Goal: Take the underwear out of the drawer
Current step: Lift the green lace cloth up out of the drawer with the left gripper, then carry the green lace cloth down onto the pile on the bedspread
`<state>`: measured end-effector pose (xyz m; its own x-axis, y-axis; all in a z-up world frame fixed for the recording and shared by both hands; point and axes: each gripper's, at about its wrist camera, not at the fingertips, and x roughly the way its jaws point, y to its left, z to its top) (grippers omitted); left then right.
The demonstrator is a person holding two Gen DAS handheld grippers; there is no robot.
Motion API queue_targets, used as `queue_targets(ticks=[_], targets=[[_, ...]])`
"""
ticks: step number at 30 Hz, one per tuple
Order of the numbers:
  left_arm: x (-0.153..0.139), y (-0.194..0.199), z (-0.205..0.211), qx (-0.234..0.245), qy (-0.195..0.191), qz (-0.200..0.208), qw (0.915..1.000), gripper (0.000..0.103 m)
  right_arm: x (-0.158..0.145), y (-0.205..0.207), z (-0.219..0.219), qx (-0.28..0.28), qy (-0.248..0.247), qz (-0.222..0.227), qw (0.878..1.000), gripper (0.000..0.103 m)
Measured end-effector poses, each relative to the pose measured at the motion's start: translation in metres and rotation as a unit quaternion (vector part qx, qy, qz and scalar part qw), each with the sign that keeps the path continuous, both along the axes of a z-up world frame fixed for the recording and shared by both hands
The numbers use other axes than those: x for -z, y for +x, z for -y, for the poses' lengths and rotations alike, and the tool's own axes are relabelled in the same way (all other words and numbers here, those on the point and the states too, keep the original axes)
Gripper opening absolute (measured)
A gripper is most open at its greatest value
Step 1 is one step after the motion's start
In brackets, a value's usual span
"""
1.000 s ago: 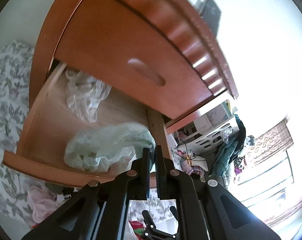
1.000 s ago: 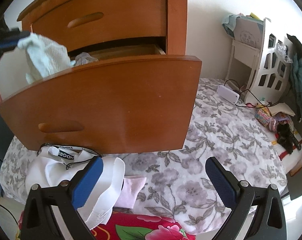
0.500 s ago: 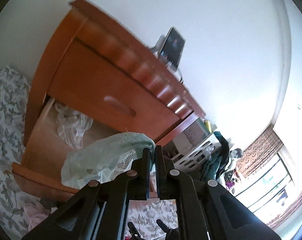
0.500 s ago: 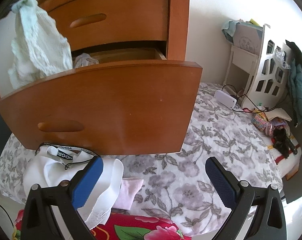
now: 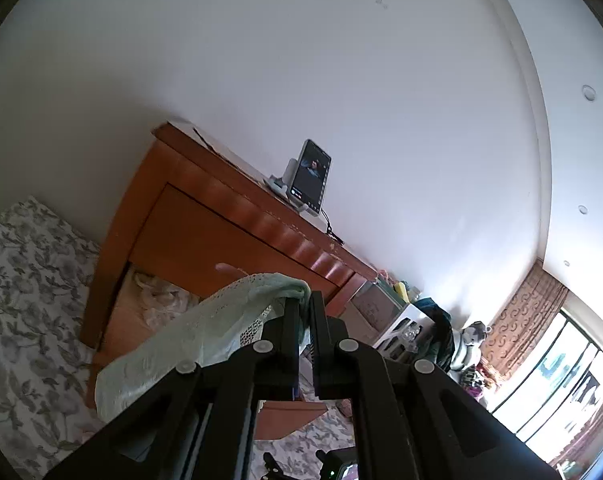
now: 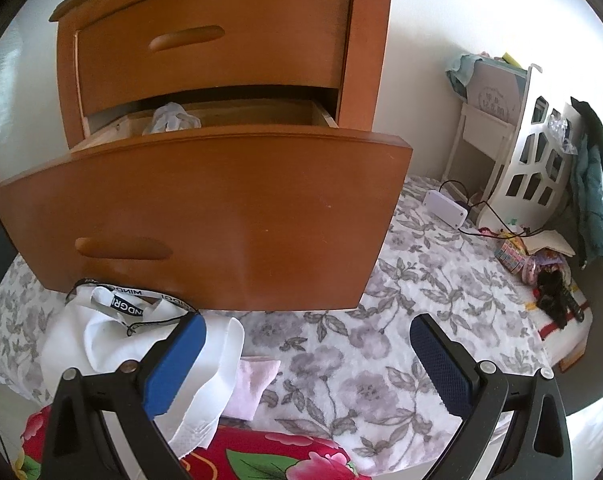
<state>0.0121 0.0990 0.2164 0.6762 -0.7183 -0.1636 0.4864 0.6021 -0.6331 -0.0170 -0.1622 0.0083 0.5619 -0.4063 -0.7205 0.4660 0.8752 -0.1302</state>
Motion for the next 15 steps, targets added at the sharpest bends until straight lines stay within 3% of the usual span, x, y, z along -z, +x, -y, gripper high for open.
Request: queue_targets(ticks=[6,15], targets=[[0.003,-0.018,-0.006,-0.01,0.012,0.007,0.9999,0.004,0.0,0.001,-0.002,-0.003,-0.009,-0.002,1.0,0.103],[0.024,-0.023,0.013,0.013,0.037,-0.015,0.9991,0.004,0.0,0.0,-0.003,-0.003,-0.012,-0.002,1.0,0.103]])
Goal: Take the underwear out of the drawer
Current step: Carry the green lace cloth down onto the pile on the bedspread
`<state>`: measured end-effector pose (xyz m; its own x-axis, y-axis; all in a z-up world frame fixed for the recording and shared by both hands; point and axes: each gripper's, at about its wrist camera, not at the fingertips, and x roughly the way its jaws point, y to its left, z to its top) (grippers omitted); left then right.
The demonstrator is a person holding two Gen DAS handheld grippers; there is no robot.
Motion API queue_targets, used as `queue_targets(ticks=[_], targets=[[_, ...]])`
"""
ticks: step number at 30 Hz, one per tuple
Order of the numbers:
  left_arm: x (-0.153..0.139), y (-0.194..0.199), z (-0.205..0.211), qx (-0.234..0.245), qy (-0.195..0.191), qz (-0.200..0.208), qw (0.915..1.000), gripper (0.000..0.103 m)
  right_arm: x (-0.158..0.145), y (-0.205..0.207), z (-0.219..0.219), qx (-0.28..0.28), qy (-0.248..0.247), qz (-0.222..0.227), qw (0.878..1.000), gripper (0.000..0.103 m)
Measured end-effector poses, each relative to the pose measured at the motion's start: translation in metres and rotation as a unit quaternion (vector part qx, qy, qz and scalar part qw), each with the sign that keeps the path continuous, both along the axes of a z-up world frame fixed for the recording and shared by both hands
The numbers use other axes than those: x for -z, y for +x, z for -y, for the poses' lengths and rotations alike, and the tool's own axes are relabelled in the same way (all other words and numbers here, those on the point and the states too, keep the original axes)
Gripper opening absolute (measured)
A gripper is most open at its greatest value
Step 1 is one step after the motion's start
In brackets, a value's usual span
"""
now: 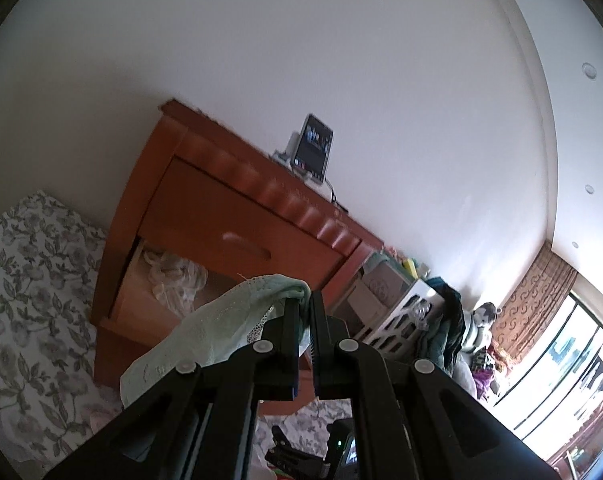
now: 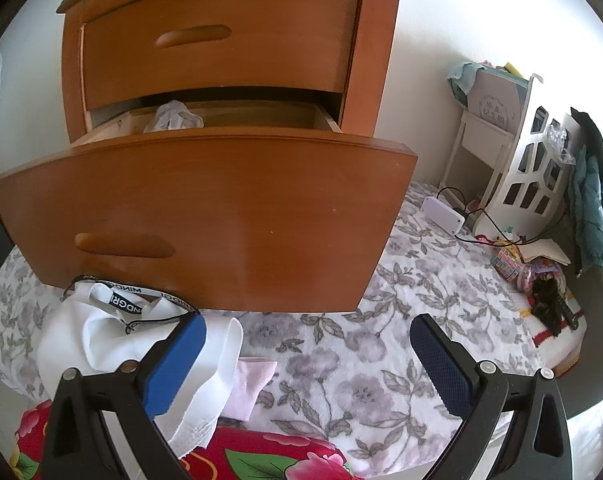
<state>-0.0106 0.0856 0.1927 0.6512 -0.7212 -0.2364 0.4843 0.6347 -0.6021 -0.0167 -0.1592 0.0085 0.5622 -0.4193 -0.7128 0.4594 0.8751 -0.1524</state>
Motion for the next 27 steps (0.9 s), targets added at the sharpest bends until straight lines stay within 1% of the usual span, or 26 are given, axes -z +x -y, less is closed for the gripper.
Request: queue_targets(ticks=[9,13,19,27], targets=[[0.027,0.002,0.026,0.035,0.033,-0.032,0.9983,0.004,0.0,0.0,0.0,0.0,0.0,-0.001,1.0,0.103],[0.034,0.002,0.037,0.051,0.044,-0.045,0.9968,0.004,0.0,0.0,0.0,-0.001,0.0,-0.001,1.0,0.103],[0.041,0.003,0.048,0.052,0.066,-0.049,0.9953,0.004,0.0,0.0,0.0,-0.001,0.002,-0.002,1.0,0.103],[0.06,0.011,0.06,0.056,0.087,-0.074,0.9919,0.004,0.0,0.0,0.001,0.0,0.002,-0.001,1.0,0.103]])
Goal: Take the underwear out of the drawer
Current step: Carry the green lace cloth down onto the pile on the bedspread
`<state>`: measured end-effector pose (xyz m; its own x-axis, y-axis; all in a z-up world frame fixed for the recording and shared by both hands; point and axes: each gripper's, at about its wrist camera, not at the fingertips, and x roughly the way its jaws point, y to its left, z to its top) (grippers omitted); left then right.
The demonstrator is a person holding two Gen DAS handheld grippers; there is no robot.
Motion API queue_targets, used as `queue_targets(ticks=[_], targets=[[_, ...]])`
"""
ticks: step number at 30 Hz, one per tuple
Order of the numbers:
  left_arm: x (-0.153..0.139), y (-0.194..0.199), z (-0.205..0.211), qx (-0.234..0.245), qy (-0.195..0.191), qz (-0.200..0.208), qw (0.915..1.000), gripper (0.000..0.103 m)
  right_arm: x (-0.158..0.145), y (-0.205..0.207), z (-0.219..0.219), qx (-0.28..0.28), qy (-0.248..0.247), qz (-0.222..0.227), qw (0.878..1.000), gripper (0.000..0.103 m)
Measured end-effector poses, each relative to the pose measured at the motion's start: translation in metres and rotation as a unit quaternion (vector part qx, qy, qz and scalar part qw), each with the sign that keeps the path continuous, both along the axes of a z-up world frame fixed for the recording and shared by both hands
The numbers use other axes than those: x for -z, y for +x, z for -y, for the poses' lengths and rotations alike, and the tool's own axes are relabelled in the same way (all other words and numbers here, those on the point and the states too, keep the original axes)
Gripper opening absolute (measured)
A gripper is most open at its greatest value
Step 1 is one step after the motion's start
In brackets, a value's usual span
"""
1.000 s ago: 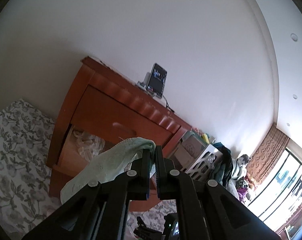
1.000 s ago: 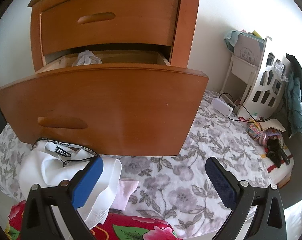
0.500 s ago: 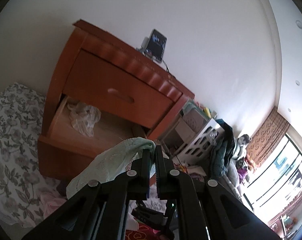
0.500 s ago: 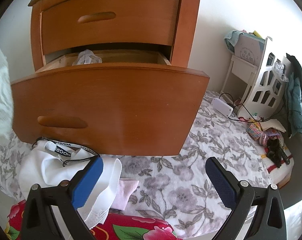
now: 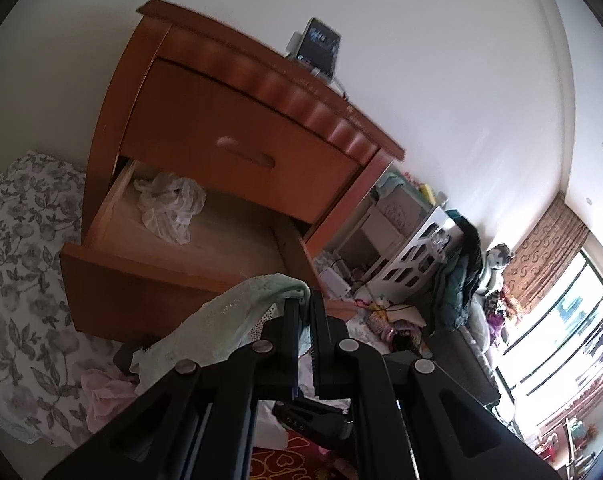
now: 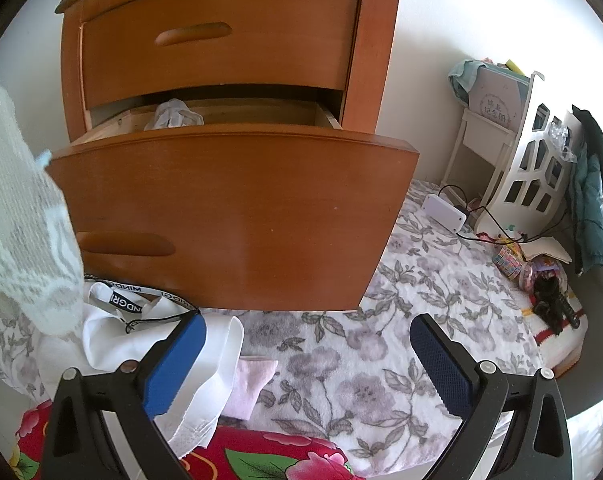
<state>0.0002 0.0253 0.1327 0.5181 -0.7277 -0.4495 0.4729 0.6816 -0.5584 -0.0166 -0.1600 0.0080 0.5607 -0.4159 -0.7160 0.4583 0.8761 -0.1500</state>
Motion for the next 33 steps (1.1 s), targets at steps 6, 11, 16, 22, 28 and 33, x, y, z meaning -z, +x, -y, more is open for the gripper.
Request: queue_targets(ticks=[6,11,16,22,28,33], targets=[[0.025,0.012,0.007,-0.007,0.025,-0.029,0.9993,0.004,0.0,0.0,0.0,0.0,0.0,0.0,1.0,0.103],[0.056,0.024,0.011,-0.02,0.058,-0.063,0.9961,0.004,0.001,0.0,0.0,0.0,0.001,0.0,1.0,0.103],[0.092,0.034,0.016,-0.029,0.098,-0.105,0.9891,0.004,0.0,0.0,0.0,0.0,0.0,0.0,1.0,0.103],[0.128,0.04,0.02,-0.028,0.128,-0.158,0.9787,0.004,0.001,0.0,0.0,0.0,0.001,-0.001,1.0,0.103],[0.153,0.043,0.023,-0.026,0.157,-0.189,0.969,0.004,0.001,0.0,0.0,0.0,0.002,0.0,1.0,0.103],[0.165,0.044,0.021,-0.032,0.176,-0.201,0.9631,0.004,0.002,0.0,0.0,0.0,0.002,0.0,1.0,0.103]])
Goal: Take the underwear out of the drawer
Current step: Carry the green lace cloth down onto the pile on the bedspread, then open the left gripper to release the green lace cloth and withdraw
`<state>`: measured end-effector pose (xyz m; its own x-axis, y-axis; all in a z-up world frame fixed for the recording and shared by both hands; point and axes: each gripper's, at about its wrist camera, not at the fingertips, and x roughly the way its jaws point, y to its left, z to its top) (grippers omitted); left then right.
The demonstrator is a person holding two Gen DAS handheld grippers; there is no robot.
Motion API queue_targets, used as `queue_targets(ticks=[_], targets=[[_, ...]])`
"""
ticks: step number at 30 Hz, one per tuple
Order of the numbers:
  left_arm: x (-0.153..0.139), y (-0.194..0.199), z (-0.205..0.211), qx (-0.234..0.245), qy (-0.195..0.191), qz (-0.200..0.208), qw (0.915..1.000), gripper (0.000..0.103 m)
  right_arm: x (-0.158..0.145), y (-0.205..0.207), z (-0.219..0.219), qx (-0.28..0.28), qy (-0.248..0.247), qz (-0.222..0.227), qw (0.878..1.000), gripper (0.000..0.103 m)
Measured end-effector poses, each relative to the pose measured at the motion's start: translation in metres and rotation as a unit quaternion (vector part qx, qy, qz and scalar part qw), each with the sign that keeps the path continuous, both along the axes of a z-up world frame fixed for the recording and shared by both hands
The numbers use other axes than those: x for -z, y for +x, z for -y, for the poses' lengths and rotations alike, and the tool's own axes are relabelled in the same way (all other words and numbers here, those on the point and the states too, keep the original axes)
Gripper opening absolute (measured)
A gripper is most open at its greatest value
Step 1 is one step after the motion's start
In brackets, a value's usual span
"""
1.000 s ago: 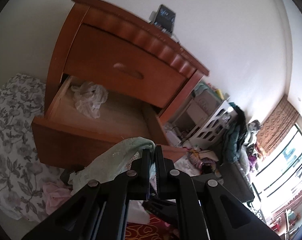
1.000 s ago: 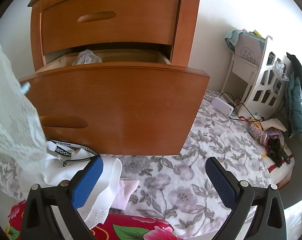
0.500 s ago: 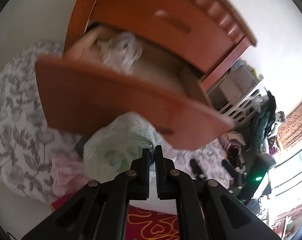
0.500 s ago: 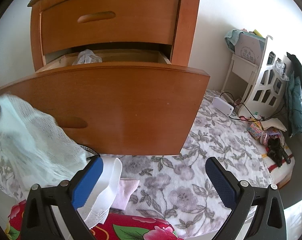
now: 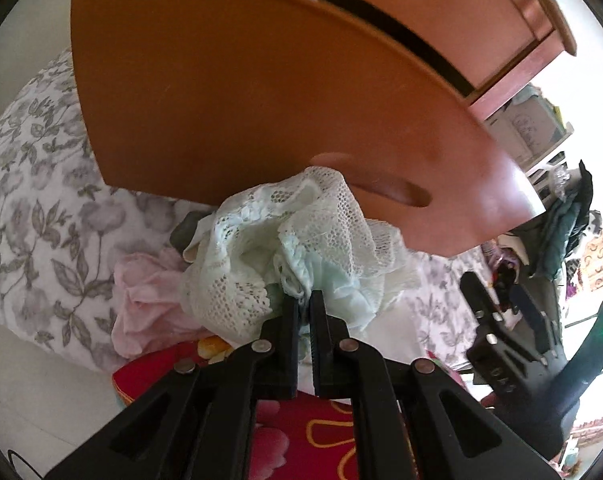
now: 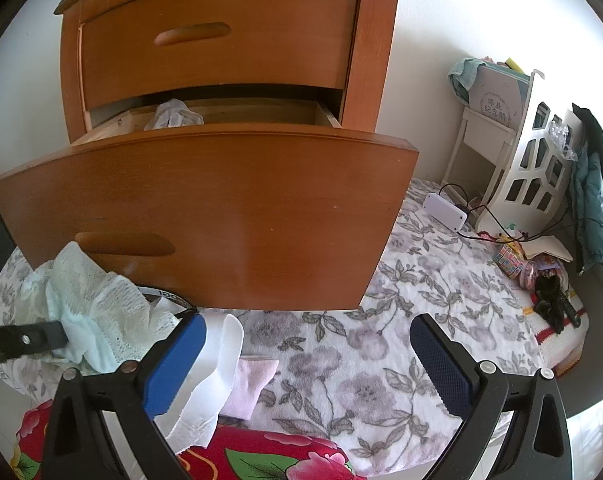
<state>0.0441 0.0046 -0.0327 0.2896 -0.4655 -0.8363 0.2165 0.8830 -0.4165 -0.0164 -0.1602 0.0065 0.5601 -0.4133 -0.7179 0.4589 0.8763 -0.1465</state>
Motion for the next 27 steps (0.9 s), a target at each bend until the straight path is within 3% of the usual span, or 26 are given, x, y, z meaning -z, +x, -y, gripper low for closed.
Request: queue_targets(ticks=[9,17,27], targets=[[0.015,0.001,0.013,0.02,0.036,-0.01,0.9991,0.005,0.0,0.0,0.0,0.0,0.0,0.0,1.0,0.103],[0.022,0.002,0.013,0.019,0.041,-0.013,0.9989,0.006,0.0,0.0,0.0,0.0,0.0,0.0,1.0,0.103],[0.016,-0.001,0.018,0.027,0.061,-0.007,0.9977,0.011,0.0,0.0,0.0,0.0,0.001,0.0,1.0,0.103]])
